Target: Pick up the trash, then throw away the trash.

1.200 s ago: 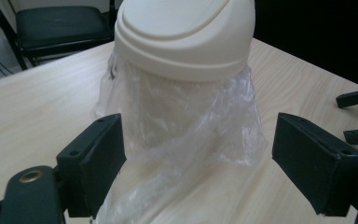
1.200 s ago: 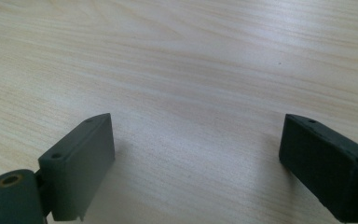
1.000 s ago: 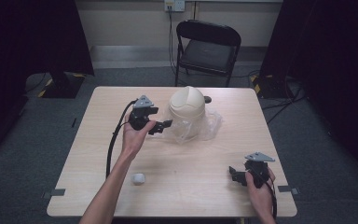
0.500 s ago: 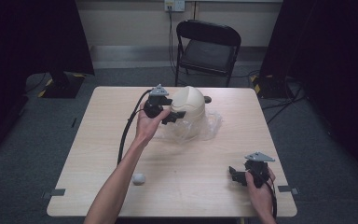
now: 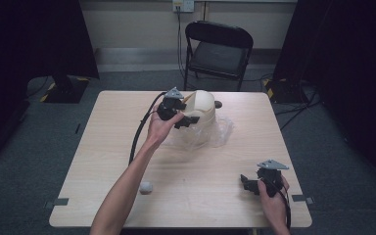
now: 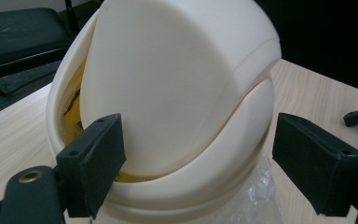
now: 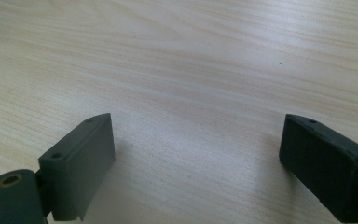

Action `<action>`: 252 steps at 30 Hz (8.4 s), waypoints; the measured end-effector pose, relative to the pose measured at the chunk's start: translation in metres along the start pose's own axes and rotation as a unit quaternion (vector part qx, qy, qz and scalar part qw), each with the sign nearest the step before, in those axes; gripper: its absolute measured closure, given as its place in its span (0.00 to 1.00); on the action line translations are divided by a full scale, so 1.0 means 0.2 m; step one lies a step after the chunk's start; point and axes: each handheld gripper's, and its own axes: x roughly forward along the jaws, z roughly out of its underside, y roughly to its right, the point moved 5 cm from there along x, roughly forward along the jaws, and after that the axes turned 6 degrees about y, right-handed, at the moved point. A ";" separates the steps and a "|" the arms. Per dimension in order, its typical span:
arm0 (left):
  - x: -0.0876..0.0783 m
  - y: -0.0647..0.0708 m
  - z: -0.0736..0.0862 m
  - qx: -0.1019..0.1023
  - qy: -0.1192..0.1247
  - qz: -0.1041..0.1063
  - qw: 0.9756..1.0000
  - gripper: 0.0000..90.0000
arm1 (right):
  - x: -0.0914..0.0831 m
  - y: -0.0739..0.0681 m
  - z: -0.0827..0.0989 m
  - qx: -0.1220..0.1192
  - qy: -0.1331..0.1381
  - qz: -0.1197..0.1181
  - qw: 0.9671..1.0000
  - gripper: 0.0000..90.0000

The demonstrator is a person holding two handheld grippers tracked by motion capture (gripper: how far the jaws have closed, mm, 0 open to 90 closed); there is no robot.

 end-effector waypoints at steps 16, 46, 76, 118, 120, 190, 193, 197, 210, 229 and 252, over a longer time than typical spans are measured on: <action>0.07 0.01 0.00 -0.003 -0.017 0.023 1.000 0.18 | 0.00 0.00 0.00 0.000 0.000 0.000 1.000 0.11; -0.15 0.04 0.01 -0.009 0.016 -0.008 1.000 0.19 | 0.00 0.00 0.00 0.000 0.000 0.000 1.000 0.11; -0.67 0.11 0.52 -0.050 -0.010 -0.064 0.997 0.22 | 0.00 0.00 0.00 0.000 0.000 0.000 1.000 0.11; -0.85 0.39 0.98 -0.076 -0.078 -0.022 0.994 0.40 | 0.00 0.00 0.00 0.001 -0.001 0.003 1.000 0.10; -0.83 0.40 0.99 -0.072 -0.081 -0.020 0.994 0.40 | 0.00 0.00 0.00 0.001 -0.001 0.002 1.000 0.10; -0.87 0.26 0.82 -0.094 0.002 -0.037 0.995 0.77 | 0.00 0.00 0.00 0.001 0.000 0.003 1.000 0.11; -0.86 0.23 0.80 -0.100 0.007 -0.042 0.994 0.77 | 0.00 0.00 0.00 0.001 -0.001 0.003 1.000 0.10; -0.86 0.19 0.76 -0.101 0.019 -0.047 0.994 0.77 | 0.00 0.00 0.00 0.001 -0.001 0.003 1.000 0.10; -0.81 0.15 0.61 -0.092 0.036 -0.040 0.994 0.77 | 0.00 0.00 0.00 0.001 0.000 0.003 1.000 0.10; -0.77 0.12 0.37 -0.073 0.066 -0.043 0.994 0.77 | 0.00 0.00 0.00 0.001 0.000 0.003 1.000 0.10; -0.66 0.09 0.13 -0.057 0.083 -0.027 0.995 0.77 | 0.00 0.00 0.00 0.001 -0.001 0.003 1.000 0.10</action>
